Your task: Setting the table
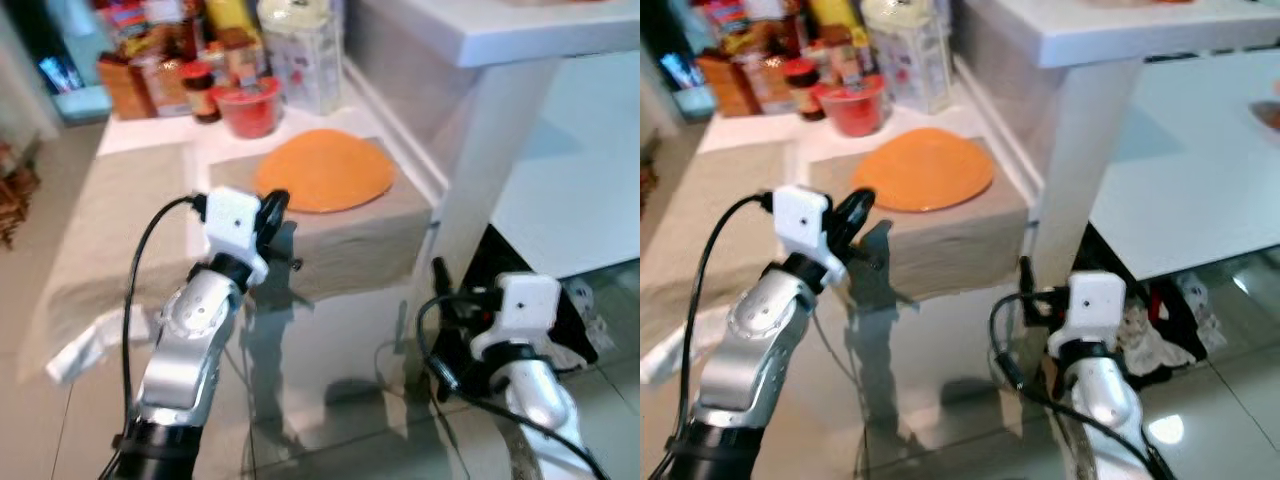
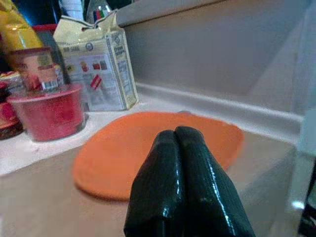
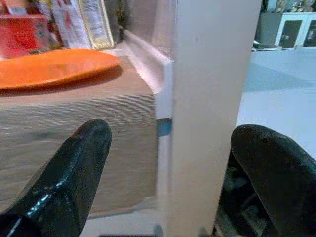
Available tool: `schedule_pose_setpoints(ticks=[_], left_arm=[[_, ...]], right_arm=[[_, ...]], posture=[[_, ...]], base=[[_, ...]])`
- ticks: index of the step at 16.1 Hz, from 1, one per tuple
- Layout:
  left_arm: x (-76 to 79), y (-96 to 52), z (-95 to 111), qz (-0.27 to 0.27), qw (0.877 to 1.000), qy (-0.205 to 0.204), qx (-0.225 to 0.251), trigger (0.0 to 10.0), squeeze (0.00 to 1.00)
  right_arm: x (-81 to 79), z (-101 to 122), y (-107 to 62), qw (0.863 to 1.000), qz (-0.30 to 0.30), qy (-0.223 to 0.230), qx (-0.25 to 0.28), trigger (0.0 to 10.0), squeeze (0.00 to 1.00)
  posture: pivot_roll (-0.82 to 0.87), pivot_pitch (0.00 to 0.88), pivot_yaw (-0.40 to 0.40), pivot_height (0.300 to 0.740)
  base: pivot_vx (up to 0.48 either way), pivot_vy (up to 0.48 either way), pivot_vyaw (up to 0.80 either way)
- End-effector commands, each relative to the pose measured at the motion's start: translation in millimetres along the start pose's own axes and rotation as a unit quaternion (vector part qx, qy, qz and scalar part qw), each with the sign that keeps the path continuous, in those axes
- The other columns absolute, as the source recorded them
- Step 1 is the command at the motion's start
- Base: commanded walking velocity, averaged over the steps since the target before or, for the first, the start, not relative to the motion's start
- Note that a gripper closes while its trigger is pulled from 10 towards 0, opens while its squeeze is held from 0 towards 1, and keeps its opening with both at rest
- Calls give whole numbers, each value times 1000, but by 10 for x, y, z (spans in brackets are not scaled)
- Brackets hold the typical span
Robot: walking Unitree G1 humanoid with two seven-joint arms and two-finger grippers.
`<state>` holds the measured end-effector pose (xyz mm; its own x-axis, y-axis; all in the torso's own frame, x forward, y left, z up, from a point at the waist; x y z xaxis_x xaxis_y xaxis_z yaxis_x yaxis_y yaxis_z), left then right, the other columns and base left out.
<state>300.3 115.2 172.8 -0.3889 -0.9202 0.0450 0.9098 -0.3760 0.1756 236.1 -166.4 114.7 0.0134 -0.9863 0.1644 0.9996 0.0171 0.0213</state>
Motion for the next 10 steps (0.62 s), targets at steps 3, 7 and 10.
schedule_pose_setpoints(ticks=[3,7,10], left_arm=[[-111,-22,32,35,999,6,5,0,0],[-196,16,92,67,997,21,15,0,0],[-197,211,150,33,999,21,-15,0,0]], right_arm=[[-65,61,36,1000,11,1,14,10000,0],[-99,42,24,1000,19,3,10,10000,0],[-134,39,14,1000,24,9,8,10000,0]], posture=[[-111,0,70,727],[-110,0,69,727],[-109,0,64,727]], base=[[480,0,0],[0,0,0],[0,0,0]])
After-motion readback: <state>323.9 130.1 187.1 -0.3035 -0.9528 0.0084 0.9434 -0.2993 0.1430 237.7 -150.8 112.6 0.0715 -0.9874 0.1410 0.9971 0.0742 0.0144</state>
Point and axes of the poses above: a point about 5 cm out from each wrist's last joint towards the gripper, its own y axis pointing out of the wrist towards the gripper, its own z axis along the axis of the wrist's last joint, x = y × z, the point moved 1 cm from there along y, pointing out of the wrist towards the gripper, and after that the axes turned 7 degrees about -y, right-handed, at the moved point
